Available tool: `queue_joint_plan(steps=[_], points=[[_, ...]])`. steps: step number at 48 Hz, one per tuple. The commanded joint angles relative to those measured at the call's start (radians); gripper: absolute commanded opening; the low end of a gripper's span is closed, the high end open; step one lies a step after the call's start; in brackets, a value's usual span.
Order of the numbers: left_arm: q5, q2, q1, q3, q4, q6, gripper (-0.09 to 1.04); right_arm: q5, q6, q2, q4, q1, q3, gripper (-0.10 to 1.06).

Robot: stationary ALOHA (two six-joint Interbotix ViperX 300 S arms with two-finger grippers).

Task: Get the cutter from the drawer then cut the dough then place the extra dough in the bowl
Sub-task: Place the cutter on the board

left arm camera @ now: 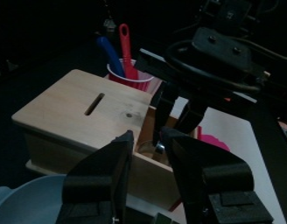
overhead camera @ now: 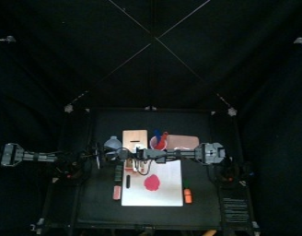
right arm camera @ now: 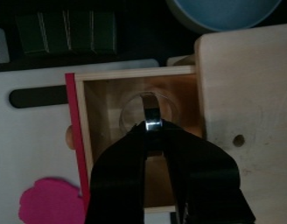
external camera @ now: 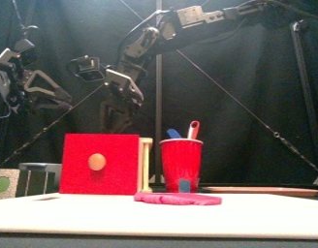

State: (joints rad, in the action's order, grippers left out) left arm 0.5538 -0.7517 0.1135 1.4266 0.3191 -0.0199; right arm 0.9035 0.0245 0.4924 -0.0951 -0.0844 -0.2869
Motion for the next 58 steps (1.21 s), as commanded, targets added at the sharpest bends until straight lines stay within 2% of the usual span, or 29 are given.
queue_joint_plan(steps=[1,23,32,39,41,50,58], points=[[0.003,0.002,0.005,-0.012,0.000,0.000,0.72,0.025,-0.002,-0.071,-0.006,0.000,-0.055,0.50],[0.003,0.002,0.020,-0.005,0.000,0.000,0.72,0.201,0.003,-0.160,-0.020,0.023,-0.150,0.50],[0.002,0.002,0.034,-0.005,0.000,-0.005,0.72,0.241,0.003,-0.227,-0.029,0.058,-0.135,0.50],[0.002,0.002,0.066,-0.006,0.000,-0.005,0.72,0.273,0.008,-0.299,-0.035,0.092,-0.058,0.50],[0.002,0.002,0.078,-0.008,0.000,-0.003,0.72,0.276,0.020,-0.325,-0.035,0.098,-0.025,0.50],[0.003,0.002,0.098,-0.031,-0.006,-0.006,0.72,0.259,0.166,-0.453,-0.044,0.123,0.190,0.50],[0.003,0.000,0.121,-0.055,-0.021,-0.005,0.72,0.150,0.218,-0.566,-0.046,0.158,0.457,0.50]])
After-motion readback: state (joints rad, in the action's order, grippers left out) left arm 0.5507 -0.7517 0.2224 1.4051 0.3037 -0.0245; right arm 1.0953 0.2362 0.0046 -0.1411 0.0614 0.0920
